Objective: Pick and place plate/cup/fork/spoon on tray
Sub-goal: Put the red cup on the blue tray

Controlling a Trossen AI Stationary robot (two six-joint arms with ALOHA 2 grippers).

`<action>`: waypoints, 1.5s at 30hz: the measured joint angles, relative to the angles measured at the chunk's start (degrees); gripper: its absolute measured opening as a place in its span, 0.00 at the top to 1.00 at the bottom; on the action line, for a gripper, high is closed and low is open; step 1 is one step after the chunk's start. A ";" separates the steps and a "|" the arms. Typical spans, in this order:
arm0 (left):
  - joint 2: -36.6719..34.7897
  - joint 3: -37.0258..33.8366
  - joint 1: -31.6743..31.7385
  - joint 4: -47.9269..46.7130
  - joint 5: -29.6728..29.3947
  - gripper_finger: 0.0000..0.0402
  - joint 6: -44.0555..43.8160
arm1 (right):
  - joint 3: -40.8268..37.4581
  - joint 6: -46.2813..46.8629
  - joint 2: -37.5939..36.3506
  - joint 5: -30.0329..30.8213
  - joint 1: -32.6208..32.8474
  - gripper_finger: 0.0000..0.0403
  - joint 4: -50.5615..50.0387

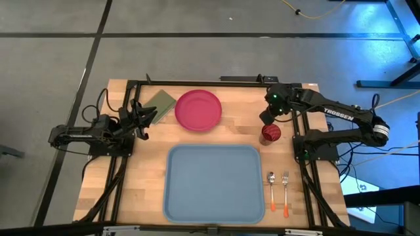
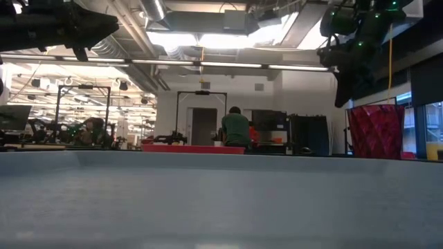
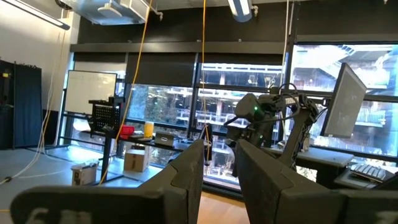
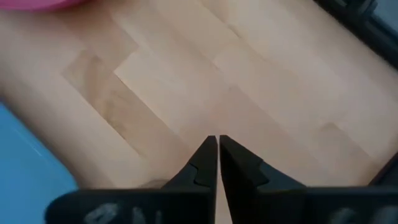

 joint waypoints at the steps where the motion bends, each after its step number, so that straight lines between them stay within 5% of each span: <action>1: 0.00 0.01 0.00 0.00 -0.01 0.78 0.01 | 0.00 0.71 0.20 -0.63 0.00 0.92 -0.32; 8: 0.00 0.00 0.00 0.00 0.00 0.78 0.02 | -0.04 2.25 1.90 -1.85 1.34 0.79 -0.66; 18: 0.00 0.00 -0.02 0.00 0.00 0.78 0.03 | 2.33 -2.73 1.87 -12.74 1.36 0.72 -6.85; 29: 0.00 0.00 -0.01 0.00 0.00 0.78 0.04 | 3.61 -5.32 1.86 -12.31 1.36 0.72 -18.11; 34: 0.00 0.02 0.00 0.00 0.00 0.78 0.04 | 3.61 -5.30 1.86 -6.77 1.36 0.72 -18.55; 45: 0.00 0.02 -0.02 0.00 0.00 0.78 0.05 | 0.02 -2.28 1.90 -7.21 1.36 0.72 -18.32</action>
